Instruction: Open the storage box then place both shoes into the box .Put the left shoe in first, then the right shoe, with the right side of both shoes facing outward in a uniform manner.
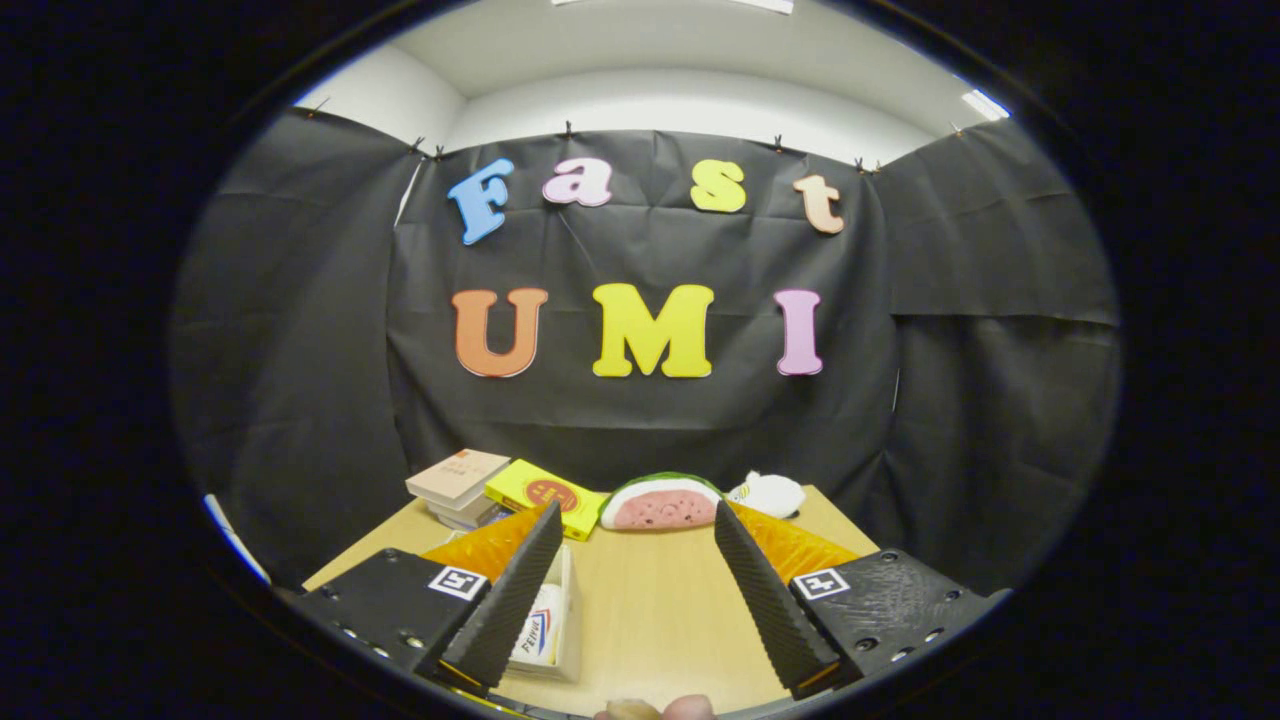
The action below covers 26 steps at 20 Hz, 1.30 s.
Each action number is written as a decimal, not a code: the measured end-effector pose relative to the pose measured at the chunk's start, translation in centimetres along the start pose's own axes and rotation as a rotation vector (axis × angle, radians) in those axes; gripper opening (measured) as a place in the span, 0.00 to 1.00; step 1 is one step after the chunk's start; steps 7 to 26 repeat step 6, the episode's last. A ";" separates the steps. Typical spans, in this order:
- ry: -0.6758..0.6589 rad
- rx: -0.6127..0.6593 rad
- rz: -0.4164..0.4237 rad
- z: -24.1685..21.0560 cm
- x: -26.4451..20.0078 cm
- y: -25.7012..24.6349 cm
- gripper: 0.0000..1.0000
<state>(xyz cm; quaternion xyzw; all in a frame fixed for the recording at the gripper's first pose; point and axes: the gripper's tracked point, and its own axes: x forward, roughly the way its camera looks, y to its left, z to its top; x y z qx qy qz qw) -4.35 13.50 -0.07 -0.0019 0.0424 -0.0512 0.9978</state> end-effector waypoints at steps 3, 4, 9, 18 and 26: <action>-0.036 -0.018 0.012 1.3 -0.6 0.6 0.95; -0.044 -0.018 0.013 1.5 -0.8 0.7 0.95; -0.050 -0.006 0.014 1.6 -1.0 0.7 0.95; -0.050 -0.006 0.014 1.6 -1.0 0.7 0.95; -0.050 -0.006 0.014 1.6 -1.0 0.7 0.95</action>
